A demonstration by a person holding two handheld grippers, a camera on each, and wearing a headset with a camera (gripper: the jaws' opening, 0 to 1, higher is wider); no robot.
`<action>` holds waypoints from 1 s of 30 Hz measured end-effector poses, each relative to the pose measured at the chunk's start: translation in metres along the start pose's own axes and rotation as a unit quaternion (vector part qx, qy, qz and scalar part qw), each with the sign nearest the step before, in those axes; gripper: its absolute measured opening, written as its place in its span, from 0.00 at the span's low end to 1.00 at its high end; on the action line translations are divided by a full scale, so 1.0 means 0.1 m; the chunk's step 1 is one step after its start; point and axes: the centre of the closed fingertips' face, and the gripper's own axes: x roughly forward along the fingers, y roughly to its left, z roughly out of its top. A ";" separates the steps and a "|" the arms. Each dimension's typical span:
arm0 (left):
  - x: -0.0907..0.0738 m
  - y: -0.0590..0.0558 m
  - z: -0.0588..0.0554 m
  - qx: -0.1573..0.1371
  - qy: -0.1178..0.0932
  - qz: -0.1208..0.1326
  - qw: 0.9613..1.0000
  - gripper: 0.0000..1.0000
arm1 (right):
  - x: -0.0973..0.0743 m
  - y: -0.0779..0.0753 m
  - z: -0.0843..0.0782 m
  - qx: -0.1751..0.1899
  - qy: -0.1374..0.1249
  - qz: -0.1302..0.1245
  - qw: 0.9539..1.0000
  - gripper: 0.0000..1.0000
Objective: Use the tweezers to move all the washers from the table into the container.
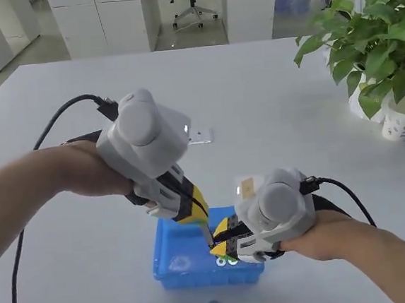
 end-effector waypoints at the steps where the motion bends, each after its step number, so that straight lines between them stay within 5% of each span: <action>1: -0.01 0.00 0.01 0.000 0.000 0.001 1.000 0.03 | -0.01 0.00 0.01 0.000 -0.001 0.000 1.000 0.10; 15: -0.19 -0.14 0.16 0.010 0.004 0.002 1.000 0.03 | -0.19 0.10 0.19 -0.020 -0.004 -0.004 1.000 0.10; 30: -0.17 -0.36 0.18 0.018 0.007 -0.002 1.000 0.03 | -0.24 0.34 0.19 -0.022 -0.005 0.000 1.000 0.10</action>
